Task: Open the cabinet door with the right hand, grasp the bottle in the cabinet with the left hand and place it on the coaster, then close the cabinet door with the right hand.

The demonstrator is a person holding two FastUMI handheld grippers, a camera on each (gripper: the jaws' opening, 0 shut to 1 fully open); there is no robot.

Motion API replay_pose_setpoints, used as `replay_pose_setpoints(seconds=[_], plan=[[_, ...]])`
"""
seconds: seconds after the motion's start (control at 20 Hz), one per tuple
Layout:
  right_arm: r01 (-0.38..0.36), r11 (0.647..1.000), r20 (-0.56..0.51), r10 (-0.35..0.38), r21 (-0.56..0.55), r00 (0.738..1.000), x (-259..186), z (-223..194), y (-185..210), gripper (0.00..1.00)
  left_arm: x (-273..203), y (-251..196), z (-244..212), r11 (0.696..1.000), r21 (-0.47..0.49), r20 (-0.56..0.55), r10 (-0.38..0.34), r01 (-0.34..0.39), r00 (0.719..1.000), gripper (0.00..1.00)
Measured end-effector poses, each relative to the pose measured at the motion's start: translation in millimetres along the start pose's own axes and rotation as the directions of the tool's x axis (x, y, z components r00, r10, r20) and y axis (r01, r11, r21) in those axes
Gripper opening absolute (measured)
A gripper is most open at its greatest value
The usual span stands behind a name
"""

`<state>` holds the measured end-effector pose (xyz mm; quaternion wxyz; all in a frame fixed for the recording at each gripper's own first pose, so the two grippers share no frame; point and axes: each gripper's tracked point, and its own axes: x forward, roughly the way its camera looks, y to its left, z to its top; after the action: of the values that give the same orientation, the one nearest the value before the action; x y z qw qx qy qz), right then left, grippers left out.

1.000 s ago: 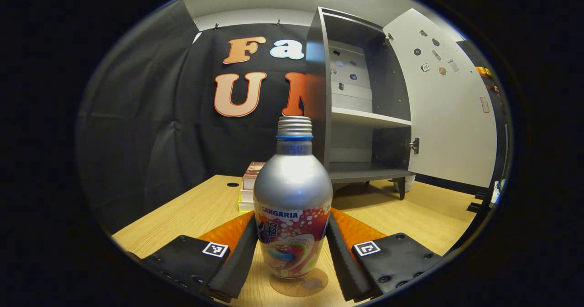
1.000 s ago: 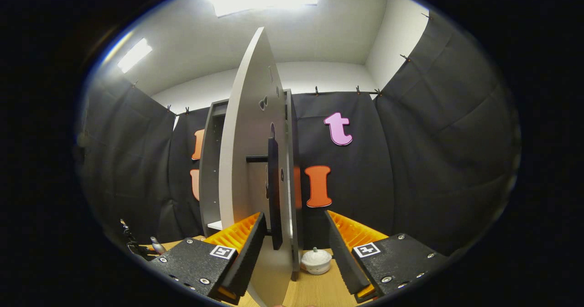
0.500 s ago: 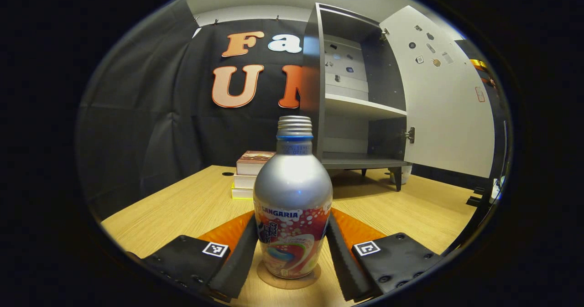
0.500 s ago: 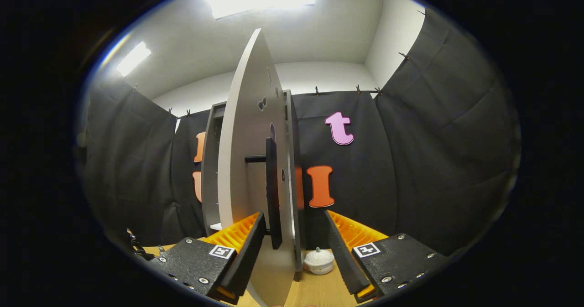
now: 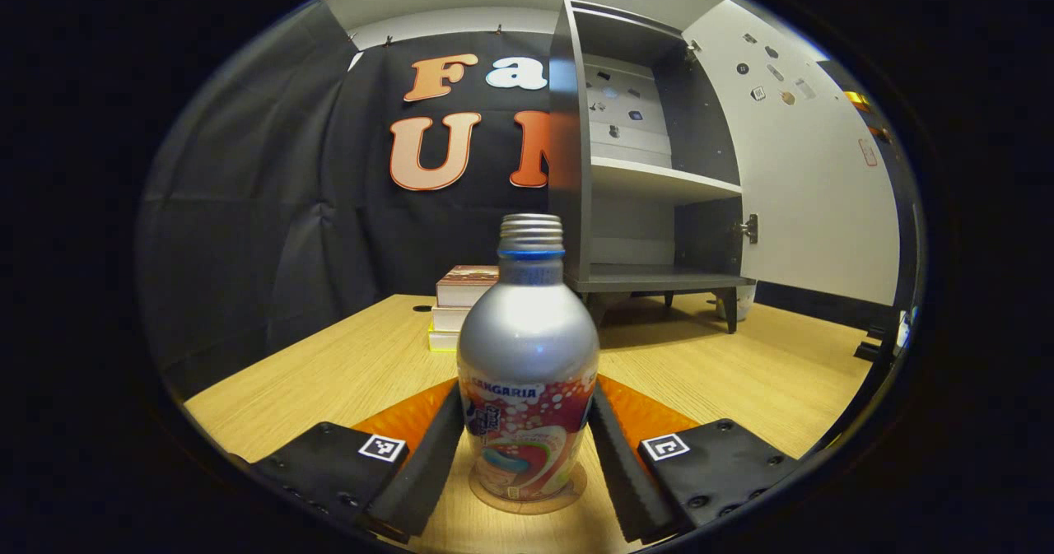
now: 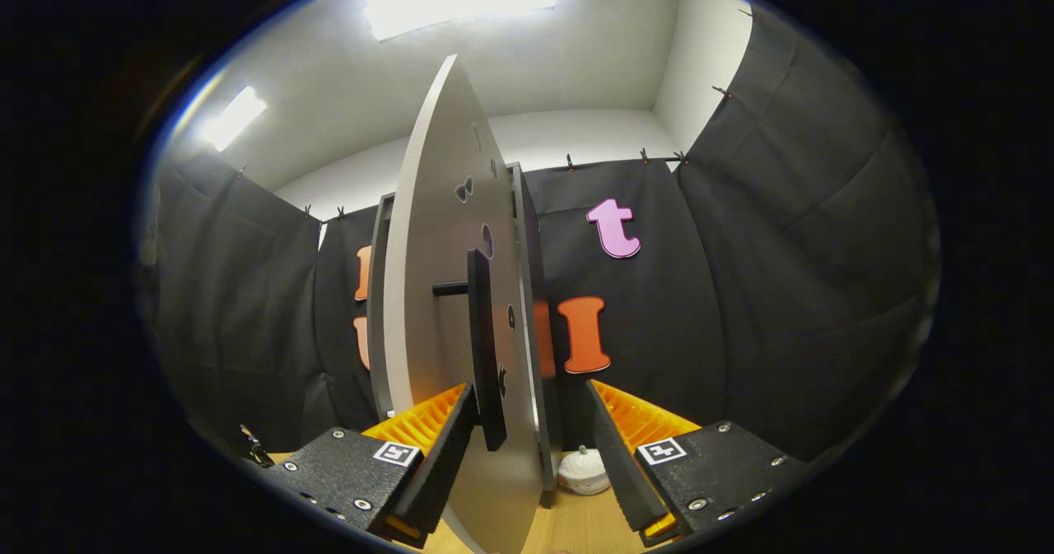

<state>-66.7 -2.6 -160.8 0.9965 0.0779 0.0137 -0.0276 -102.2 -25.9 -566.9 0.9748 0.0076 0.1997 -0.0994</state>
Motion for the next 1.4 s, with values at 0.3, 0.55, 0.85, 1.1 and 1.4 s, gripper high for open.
replay_pose_setpoints(seconds=[0.3, 0.55, 0.85, 1.1, 1.4], plan=[[0.001, 1.000, -0.018, -0.001, 0.000, 1.000, -1, 1, -3, 0.82, -4, -3, 29, 0.999, 0.034, 0.021, 0.022, -0.023, 1.000, 0.92], [-0.008, 1.000, 0.002, 0.008, -0.006, 1.000, -15, 5, -4, 0.82, -5, 1, 59, 0.993, 0.100, 0.048, 0.065, -0.069, 0.997, 0.91], [0.035, 0.999, 0.032, -0.036, 0.012, 0.999, -27, 20, -34, 0.81, -4, 11, 95, 0.989, 0.104, 0.053, 0.098, -0.103, 0.994, 0.90], [0.004, 0.997, -0.017, -0.003, 0.072, 1.000, -16, 11, -39, 0.84, 3, 23, 108, 0.991, 0.057, -0.034, 0.125, -0.123, 0.992, 0.89], [-0.006, 0.996, -0.098, 0.015, 0.086, 0.995, 9, -7, -22, 0.82, 15, 38, 140, 0.981, 0.068, -0.046, 0.186, -0.183, 0.981, 0.89]])
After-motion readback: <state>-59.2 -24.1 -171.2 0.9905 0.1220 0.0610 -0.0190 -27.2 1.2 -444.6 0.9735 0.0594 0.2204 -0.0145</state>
